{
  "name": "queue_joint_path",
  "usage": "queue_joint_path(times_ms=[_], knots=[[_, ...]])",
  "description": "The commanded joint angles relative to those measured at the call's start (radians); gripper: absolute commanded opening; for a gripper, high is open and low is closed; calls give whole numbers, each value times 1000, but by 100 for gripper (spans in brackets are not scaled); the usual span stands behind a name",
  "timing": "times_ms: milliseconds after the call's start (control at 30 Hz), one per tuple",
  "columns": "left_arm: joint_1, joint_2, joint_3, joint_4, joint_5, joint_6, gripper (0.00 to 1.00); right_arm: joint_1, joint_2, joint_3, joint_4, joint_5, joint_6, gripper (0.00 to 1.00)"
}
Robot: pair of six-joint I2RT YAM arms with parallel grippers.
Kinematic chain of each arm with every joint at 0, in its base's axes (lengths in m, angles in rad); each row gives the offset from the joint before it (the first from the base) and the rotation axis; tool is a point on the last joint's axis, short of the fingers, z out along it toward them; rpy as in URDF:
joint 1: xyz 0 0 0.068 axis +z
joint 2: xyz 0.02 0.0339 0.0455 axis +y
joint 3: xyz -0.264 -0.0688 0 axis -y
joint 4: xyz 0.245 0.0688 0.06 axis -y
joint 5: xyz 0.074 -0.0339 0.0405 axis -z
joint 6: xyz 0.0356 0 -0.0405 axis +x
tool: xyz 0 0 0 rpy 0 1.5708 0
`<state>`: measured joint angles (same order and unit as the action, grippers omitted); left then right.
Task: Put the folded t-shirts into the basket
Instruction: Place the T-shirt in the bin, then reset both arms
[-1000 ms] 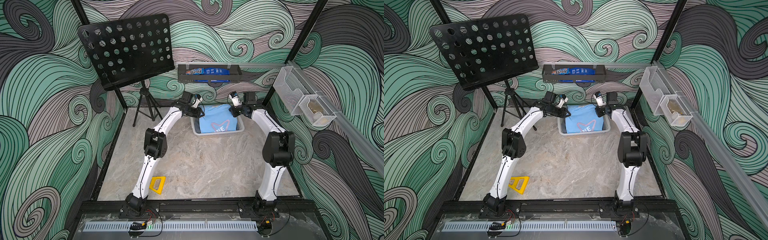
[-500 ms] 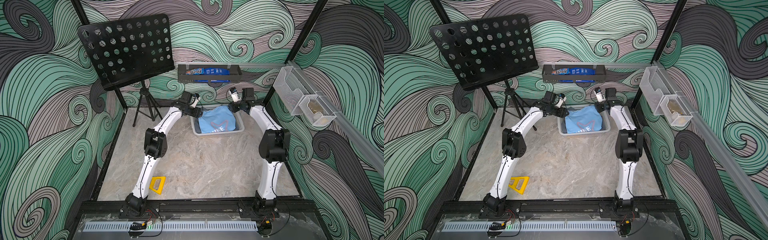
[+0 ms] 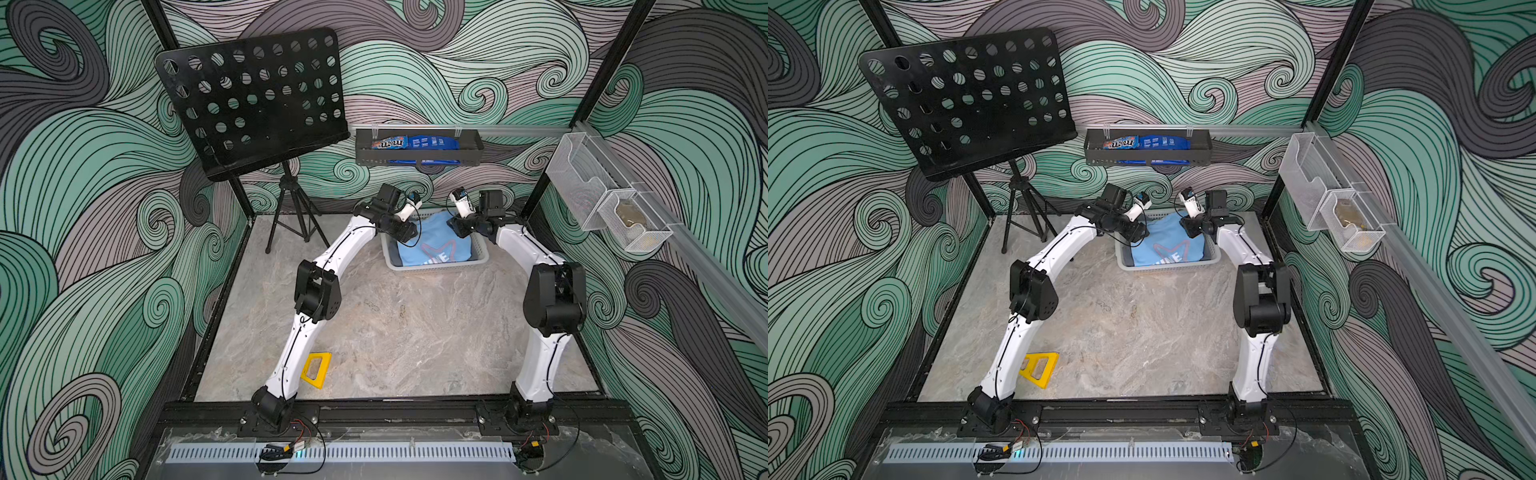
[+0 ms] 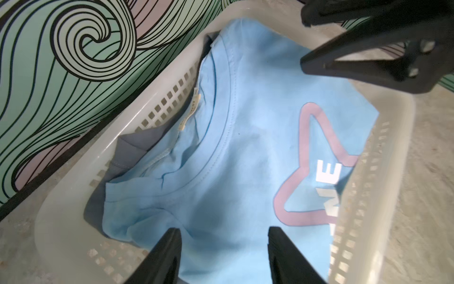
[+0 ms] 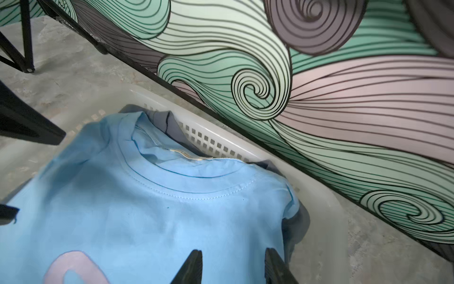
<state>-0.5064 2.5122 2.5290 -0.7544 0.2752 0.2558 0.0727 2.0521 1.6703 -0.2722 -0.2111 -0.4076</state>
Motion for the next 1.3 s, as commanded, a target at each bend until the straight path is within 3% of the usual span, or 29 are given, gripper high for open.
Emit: queue_joint_path(times_ms=[0, 167, 300, 500, 667, 800, 1033, 1267], knots=[[7, 79, 50, -78, -68, 75, 62, -6, 95, 52, -8, 31, 9, 46], [6, 131, 74, -98, -124, 129, 68, -19, 205, 116, -70, 94, -3, 47], [1, 143, 135, -137, -142, 140, 72, -26, 213, 145, -109, 100, -19, 48], [-5, 50, 126, -165, -134, 122, 75, -32, 67, 131, -152, 24, -50, 52], [-6, -92, 26, -182, -107, 98, 79, -34, -111, 52, -161, -6, -81, 59], [-2, -233, -125, -195, -122, 98, 82, -35, -256, -51, -140, 26, -89, 68], [20, -559, -499, -174, -232, 128, 90, -70, -552, -332, -6, 114, -123, 98], [86, -972, -1032, 68, -334, 154, 99, -138, -814, -630, 170, 162, -120, 99]])
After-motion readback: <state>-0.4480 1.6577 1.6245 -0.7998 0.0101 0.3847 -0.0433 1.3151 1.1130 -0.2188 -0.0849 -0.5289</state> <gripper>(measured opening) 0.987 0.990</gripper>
